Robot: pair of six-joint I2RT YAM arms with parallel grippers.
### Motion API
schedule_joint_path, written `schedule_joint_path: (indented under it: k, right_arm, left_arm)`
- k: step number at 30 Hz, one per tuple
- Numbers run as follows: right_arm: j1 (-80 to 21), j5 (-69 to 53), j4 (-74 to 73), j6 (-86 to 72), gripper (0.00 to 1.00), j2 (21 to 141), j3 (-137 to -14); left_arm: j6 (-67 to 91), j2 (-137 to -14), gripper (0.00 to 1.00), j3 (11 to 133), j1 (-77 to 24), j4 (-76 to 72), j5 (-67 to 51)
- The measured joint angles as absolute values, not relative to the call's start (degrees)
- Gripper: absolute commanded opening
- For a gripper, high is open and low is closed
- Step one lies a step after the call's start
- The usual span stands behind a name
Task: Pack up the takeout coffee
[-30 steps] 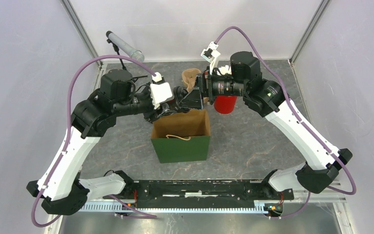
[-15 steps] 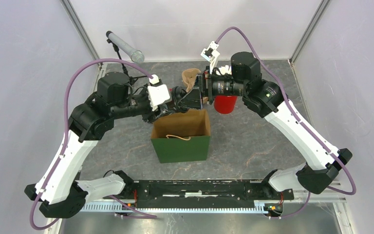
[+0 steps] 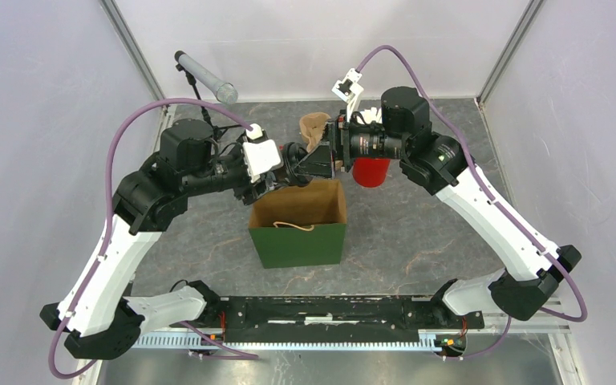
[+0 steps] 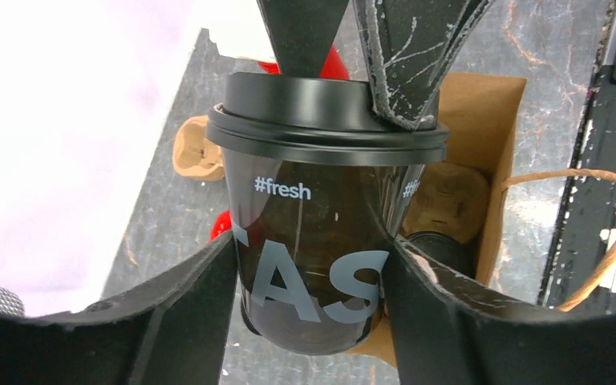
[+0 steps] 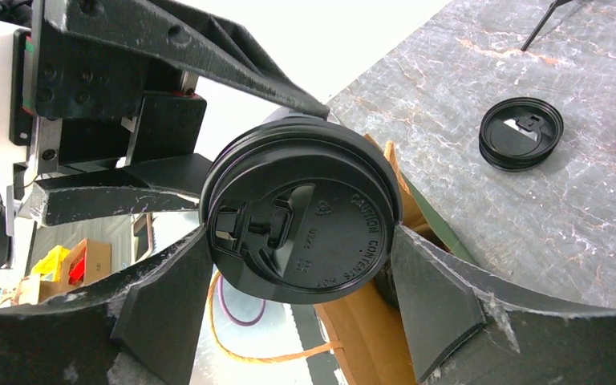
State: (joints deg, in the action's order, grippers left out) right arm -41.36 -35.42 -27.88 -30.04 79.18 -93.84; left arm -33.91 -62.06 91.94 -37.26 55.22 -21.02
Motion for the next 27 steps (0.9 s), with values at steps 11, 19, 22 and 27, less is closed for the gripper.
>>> schedule_joint_path:
  k: [11, 19, 22, 27]
  right_arm:
    - [-41.6, -31.2, -31.7, -25.0, 0.77, 78.3, -95.1]
    - [-41.6, -30.0, -40.0, -12.7, 0.77, 77.4, -101.3]
    - [-41.7, -29.4, -43.1, -9.0, 0.76, 76.4, -101.3]
    - [-42.0, -28.9, -47.2, -3.7, 0.76, 75.7, -100.2]
  left_arm:
    - [-29.2, -56.9, 1.0, 88.0, -37.4, 52.5, -12.9]
    - [-9.2, -48.5, 0.96, 86.2, -37.4, 52.4, -5.4]
    - [0.3, -48.4, 0.86, 86.5, -37.4, 54.8, -1.3]
    - [12.1, -52.8, 0.78, 86.6, -37.4, 60.5, 2.1]
